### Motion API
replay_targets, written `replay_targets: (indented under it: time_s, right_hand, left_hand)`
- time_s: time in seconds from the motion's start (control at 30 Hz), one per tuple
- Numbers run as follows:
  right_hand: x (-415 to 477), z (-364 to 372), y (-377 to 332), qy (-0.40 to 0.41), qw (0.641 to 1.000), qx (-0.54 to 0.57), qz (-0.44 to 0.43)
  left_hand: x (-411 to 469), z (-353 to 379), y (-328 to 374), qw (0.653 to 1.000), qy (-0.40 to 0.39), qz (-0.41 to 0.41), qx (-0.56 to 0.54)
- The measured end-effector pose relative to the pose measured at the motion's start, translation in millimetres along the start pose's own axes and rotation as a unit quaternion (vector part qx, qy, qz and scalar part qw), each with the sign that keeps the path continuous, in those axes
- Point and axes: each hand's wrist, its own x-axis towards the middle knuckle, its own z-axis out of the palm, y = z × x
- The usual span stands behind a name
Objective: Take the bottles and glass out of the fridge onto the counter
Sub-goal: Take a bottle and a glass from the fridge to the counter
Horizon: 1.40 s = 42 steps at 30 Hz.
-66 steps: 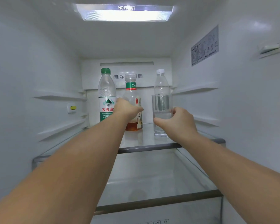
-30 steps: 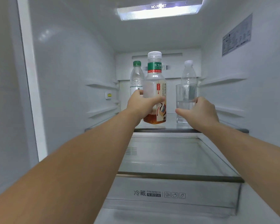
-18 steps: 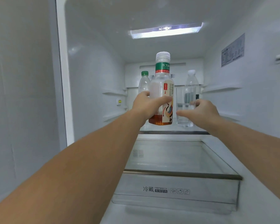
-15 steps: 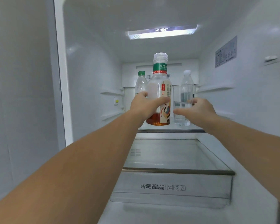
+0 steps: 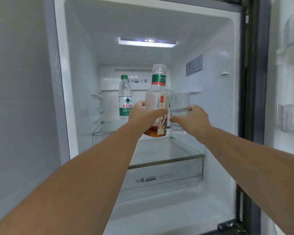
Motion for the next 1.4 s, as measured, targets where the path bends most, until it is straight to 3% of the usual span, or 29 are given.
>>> replay_targets:
  time_s: [0.2, 0.53, 0.9, 1.1, 1.4]
  right_hand:
    - [-47.6, -23.6, -4.6, 0.040, 0.995, -0.077, 0.057]
    - [-115.7, -133.1, -13.3, 0.099, 0.982, -0.139, 0.085]
    - [-196.8, -265.8, -18.8, 0.157, 0.969, -0.161, 0.105]
    - [-247.8, -347.6, -21.0, 0.213, 0.950, -0.190, 0.127]
    - [-340.0, -478.6, -26.2, 0.296, 0.903, -0.263, 0.168]
  left_hand:
    - [-34.5, 2.9, 0.4, 0.997, -0.075, -0.013, -0.027]
    - [-89.5, 53.3, 52.4, 0.969, -0.243, 0.018, -0.041]
    - [-181.9, 124.2, 117.1, 0.919, -0.377, 0.039, -0.111]
    - [-242.9, 177.7, 163.5, 0.899, -0.417, 0.055, -0.126]
    - [-350.8, 266.3, 241.7, 0.838, -0.505, 0.099, -0.181]
